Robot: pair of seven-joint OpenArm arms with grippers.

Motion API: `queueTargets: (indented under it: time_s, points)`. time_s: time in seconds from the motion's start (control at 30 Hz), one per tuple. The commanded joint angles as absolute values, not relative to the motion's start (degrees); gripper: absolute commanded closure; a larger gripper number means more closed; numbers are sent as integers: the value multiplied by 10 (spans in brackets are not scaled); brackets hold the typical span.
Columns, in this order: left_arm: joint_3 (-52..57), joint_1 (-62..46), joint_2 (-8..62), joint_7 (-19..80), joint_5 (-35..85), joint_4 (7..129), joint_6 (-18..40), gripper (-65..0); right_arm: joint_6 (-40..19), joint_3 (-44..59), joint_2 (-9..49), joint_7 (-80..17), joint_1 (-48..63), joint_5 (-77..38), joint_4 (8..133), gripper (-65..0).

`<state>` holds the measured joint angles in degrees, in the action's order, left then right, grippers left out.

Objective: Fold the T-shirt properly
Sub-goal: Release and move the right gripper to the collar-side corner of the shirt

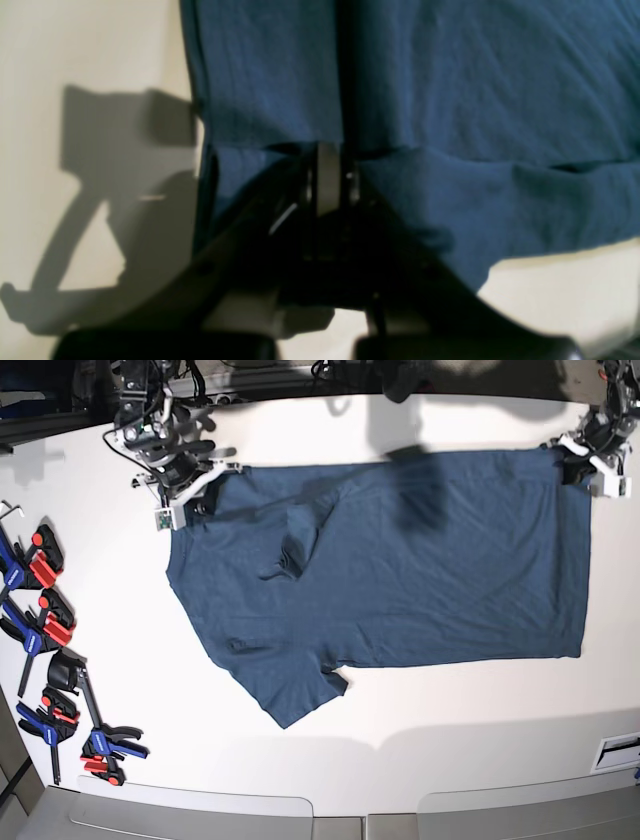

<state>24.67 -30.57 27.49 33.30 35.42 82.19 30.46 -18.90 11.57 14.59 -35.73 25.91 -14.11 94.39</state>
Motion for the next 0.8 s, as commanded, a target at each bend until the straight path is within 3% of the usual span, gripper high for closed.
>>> queueTargets:
  time_s: [0.0, 0.33, 0.5, 0.77]
  points:
    - [244, -330, 278, 394, 316, 822, 297, 0, -182, 117, 154, -404, 277, -122, 942, 0]
    - [272, -421, 267, 394, 315, 901, 295, 0, -184, 144, 162, -421, 340, -124, 954, 0]
    - [317, -416, 262, 389, 316, 905, 262, 0, -187, 176, 162, -425, 354, -154, 973, 0]
    - [345, -395, 262, 372, 316, 905, 261, 0, -197, 199, 162, -426, 354, -232, 1011, 0]
